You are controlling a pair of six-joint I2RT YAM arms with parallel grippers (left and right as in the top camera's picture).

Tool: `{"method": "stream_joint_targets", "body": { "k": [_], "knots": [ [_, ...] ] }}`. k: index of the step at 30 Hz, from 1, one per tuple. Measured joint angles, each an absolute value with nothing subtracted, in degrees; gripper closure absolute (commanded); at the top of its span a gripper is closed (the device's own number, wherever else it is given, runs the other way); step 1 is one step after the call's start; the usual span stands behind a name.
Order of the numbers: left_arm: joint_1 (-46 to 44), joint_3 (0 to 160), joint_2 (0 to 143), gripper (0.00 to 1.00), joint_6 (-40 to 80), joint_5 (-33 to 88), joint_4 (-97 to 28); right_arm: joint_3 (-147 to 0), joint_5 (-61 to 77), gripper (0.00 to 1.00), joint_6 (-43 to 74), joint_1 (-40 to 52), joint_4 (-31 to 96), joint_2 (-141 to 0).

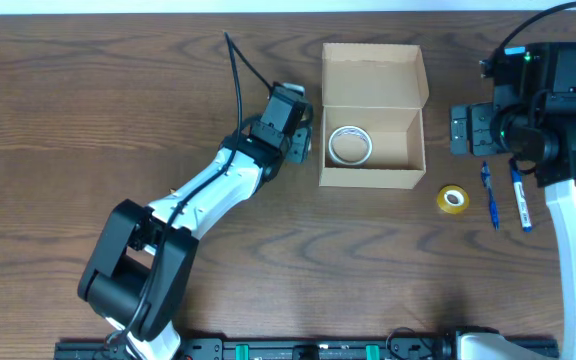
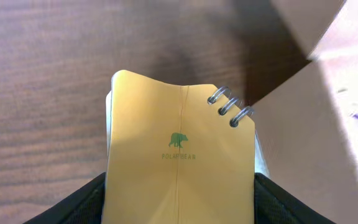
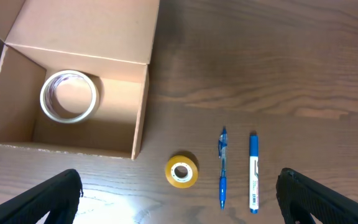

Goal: Pack container
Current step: 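Carry the notepad over the box and lower it inside with left gripper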

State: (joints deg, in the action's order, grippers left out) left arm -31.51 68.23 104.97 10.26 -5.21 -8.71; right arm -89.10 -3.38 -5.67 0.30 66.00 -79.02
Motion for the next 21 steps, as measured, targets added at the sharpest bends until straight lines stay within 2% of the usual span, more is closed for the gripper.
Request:
{"method": "stream_joint_targets", "body": {
  "k": [15,21],
  "knots": [
    [-31.51,70.11,104.92,0.35,9.17,-5.58,-9.41,-89.10,-3.38,0.01,-5.67,0.30,66.11,-79.02],
    [-31.51,75.24,104.92,0.34,8.27,-5.61,-14.55,-89.10,-3.36,0.01,-5.67,0.30,66.15,-79.02]
  ]
}}
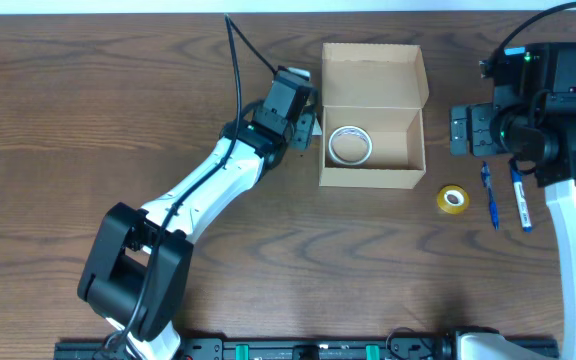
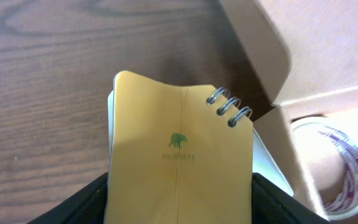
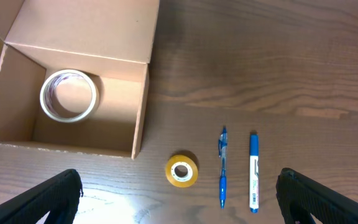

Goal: Pack container
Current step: 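Carry the notepad over the box and lower it inside with left gripper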

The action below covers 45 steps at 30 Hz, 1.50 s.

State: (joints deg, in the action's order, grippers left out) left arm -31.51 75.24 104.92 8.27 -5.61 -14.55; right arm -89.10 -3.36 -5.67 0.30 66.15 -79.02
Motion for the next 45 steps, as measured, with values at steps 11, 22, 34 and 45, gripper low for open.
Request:
{"method": "stream_joint_targets", "body": {
  "k": [11,22,34,45],
  "knots": [
    [-31.48,81.60,104.88,0.36,6.72,-7.05,-20.05,-89.10,-3.38,0.01,-5.67,0.30,66.19,-79.02],
    [-31.51,84.64,101.56,0.38,6.07,-4.80,-21.74,-89.10,-3.68,0.01,-5.67,0.30,65.73,-79.02],
    [-37.80,84.68,100.95,0.39,4.58,-1.45,-23.83,-89.10,-3.88,0.01,-5.67,0.30,65.34,-79.02],
    [-42.72,84.68,100.95,0.41,3.77,-1.41,-19.57,-89.10,-3.88,0.01,-5.67,0.30,65.39,-79.02]
  ]
}}
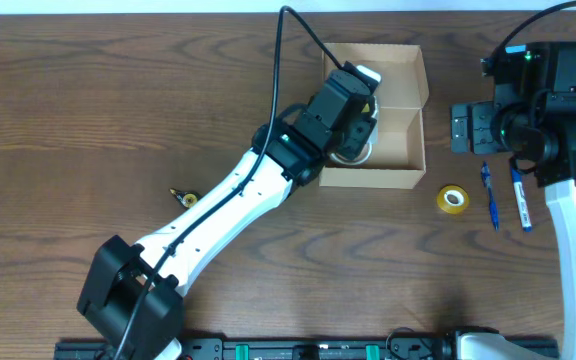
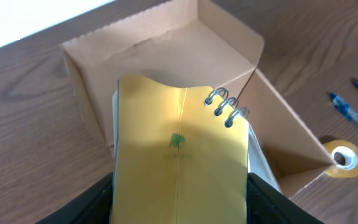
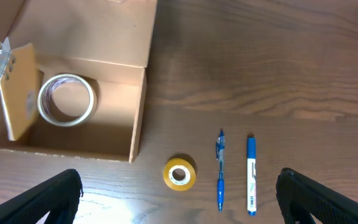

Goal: Pack container
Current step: 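Carry the notepad over the box and lower it inside with left gripper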

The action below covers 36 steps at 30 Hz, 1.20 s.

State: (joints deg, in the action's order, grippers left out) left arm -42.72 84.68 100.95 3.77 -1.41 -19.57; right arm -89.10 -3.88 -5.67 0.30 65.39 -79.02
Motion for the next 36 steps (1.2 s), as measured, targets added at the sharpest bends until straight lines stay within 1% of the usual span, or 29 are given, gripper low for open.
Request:
{"method": "stream_joint_targets", "body": {
  "k": [5,8,18,26,32,36],
  "knots": [
    [-42.59,84.68,101.84,0.46,2.92,-1.34,-18.04,-89.10,-3.88,0.01,-5.67,0.30,65.32,-79.02],
    [-42.59,84.68,103.48,0.47,2.76,-0.19,-17.28,-89.10,-3.90,0.01,-5.67,0.30,65.10,-79.02],
    [-42.72,84.68,107.44,0.47,3.20,2.11,-14.92,-89.10,-3.90,0.01,-5.67,0.30,65.04,-79.02],
    [-44.47,84.68,110.61,0.48,4.49,4.23,-10.55,-89.10,-3.90,0.01,-5.67,0.30,65.01,-79.02],
    [-45.87,85.30,111.31,0.52,4.47,5.67,-10.09,-89.10,-3.90,0.01,-5.67,0.30,64.97,-79.02],
    [-46.96,85.34,112.18,0.52,3.92,6.35,-10.04,-89.10,-3.90,0.01,-5.67,0.30,64.95,-79.02]
  ]
}}
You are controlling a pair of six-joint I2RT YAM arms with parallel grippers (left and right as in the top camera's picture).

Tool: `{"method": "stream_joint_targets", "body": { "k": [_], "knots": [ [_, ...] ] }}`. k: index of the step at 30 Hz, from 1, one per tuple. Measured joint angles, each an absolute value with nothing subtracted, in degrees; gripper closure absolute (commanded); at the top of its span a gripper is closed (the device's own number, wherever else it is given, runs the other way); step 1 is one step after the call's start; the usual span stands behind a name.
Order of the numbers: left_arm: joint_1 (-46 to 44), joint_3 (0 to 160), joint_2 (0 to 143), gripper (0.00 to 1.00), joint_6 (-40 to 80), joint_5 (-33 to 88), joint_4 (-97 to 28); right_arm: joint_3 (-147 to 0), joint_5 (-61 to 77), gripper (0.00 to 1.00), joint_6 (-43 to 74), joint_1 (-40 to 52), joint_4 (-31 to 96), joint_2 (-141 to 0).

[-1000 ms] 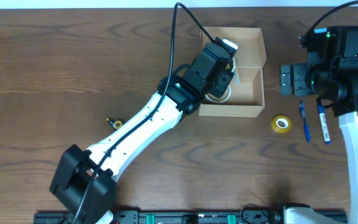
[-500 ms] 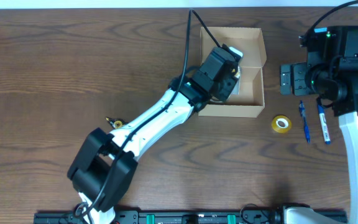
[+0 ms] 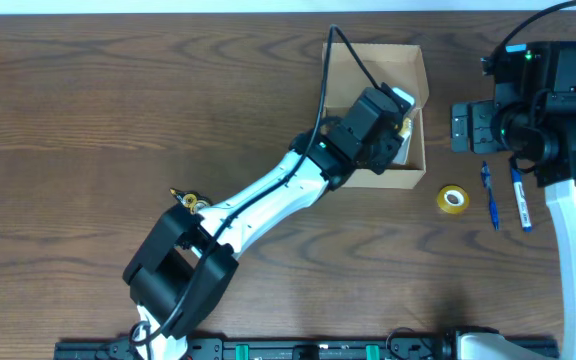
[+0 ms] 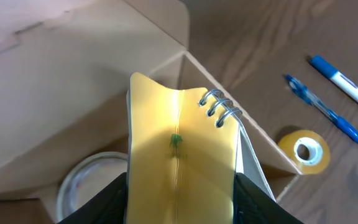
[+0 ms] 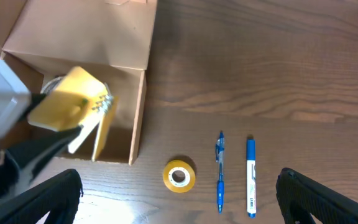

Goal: Pack container
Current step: 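Carry the notepad over the box and lower it inside with left gripper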

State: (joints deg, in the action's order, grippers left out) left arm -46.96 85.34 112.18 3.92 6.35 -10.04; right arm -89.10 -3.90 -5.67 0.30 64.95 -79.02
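An open cardboard box (image 3: 373, 70) stands at the back middle of the table. My left gripper (image 3: 386, 128) is shut on a yellow spiral notebook (image 4: 179, 155), held upright over the box's right half, near its right wall. A clear tape roll (image 4: 86, 180) lies inside the box beside the notebook. On the table right of the box lie a yellow tape roll (image 3: 453, 198), a blue pen (image 3: 489, 195) and a blue marker (image 3: 519, 197). My right gripper (image 5: 179, 205) hangs open above them, with nothing between its fingers.
A small dark-and-yellow object (image 3: 183, 200) lies on the wood at mid-left, beside the left arm. The box's lid flap (image 5: 86, 31) stands open at the far side. The right arm's base is at the table's right edge.
My left gripper has moved the notebook from over the box's left-middle to its right half, and lower between the walls. The right arm and the loose items have not moved.
First my left gripper held the notebook over the table left of the box. Then it was at the box's left wall, with the clear tape in sight. Later it was over the box, and now in its right half.
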Motion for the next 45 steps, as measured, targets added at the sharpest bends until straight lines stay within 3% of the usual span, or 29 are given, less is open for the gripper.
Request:
{"method": "stream_joint_targets", "body": {
  "k": [2,5,6,30,45],
  "knots": [
    [-47.59,85.34,113.71,0.48,3.53,6.85,-9.85,-89.10,-3.90,0.01,-5.67,0.30,64.97,-79.02],
    [-48.25,85.34,115.26,0.08,2.90,7.11,-9.10,-89.10,-3.90,0.01,-5.67,0.30,65.14,-79.02],
    [-48.51,85.34,115.55,0.02,2.70,7.18,-8.80,-89.10,-3.90,0.01,-5.67,0.30,65.14,-79.02],
    [-48.97,86.13,115.66,0.05,2.92,6.96,-5.13,-89.10,-3.90,0.01,-5.67,0.30,65.12,-79.02],
    [-44.31,98.35,115.66,0.05,-0.84,-6.48,-14.35,-89.10,-3.90,0.01,-5.67,0.30,65.12,-79.02]
  ]
}}
